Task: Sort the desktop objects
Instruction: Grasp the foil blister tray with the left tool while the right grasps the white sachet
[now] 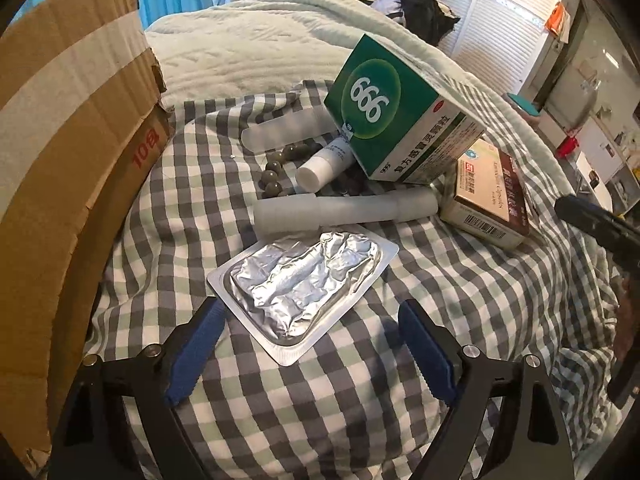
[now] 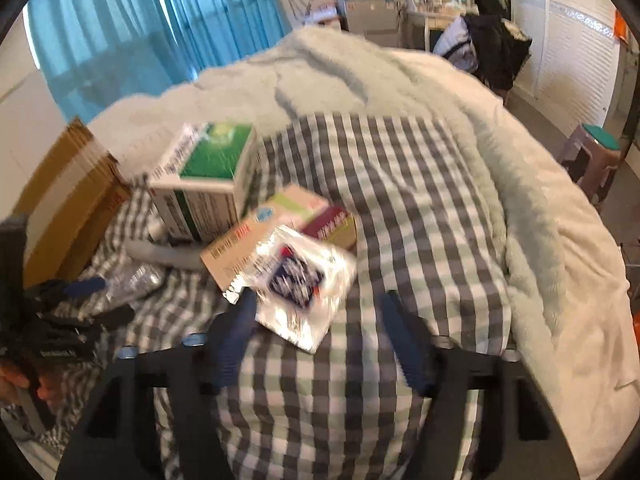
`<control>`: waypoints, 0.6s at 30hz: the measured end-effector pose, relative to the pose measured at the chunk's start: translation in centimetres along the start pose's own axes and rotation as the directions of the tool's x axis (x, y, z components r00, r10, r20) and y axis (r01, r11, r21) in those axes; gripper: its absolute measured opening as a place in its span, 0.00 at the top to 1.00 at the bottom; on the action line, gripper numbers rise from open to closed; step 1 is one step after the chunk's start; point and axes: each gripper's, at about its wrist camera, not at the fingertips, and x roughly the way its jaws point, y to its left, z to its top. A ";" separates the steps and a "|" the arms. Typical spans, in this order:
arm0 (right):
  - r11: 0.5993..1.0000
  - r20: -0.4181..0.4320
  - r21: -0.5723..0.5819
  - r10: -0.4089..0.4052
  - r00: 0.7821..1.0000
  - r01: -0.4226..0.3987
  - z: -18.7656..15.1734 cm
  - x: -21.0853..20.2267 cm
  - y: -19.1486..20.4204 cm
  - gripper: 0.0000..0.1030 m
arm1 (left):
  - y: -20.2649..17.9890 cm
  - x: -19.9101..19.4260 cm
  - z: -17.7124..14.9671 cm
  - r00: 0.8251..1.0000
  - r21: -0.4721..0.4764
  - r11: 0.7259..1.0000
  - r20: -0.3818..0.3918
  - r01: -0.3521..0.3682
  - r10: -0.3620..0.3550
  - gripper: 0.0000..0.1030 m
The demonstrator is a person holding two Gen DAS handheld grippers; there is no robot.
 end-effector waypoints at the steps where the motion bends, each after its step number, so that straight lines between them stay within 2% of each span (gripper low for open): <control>1: 1.000 -0.008 -0.001 -0.005 1.000 0.005 0.3 0.2 0.2 0.32 | 0.0 -0.2 0.1 1.000 -0.001 1.000 0.004 0.002 -0.002 0.11; 4: 1.000 -0.042 0.016 0.000 0.999 0.001 1.2 1.5 0.4 0.30 | 0.0 -0.6 0.5 1.000 0.015 1.000 0.016 0.012 -0.012 0.11; 6: 0.999 -0.081 0.041 0.012 0.997 -0.009 1.6 2.8 0.6 0.25 | 0.0 -0.8 0.9 1.000 0.057 0.998 0.026 0.013 -0.014 0.11; 9: 0.996 -0.140 0.088 0.012 0.990 0.000 1.5 4.6 0.5 0.25 | 0.1 -1.0 1.6 0.999 0.092 0.996 0.042 0.017 -0.021 0.10; 12: 0.993 -0.160 0.118 0.026 0.987 -0.007 1.2 5.2 0.0 0.25 | 0.5 -0.7 2.0 0.999 0.114 0.993 0.046 0.019 -0.024 0.09; 13: 0.993 -0.161 0.119 0.032 0.986 -0.012 1.2 5.2 -0.1 0.27 | 0.6 -0.3 2.2 0.999 0.122 0.992 0.043 0.016 -0.021 0.09; 18: 0.999 -0.146 0.042 0.013 0.989 -0.007 1.5 4.3 0.5 0.50 | 0.3 1.6 2.1 1.000 0.146 0.989 0.004 0.016 -0.017 0.09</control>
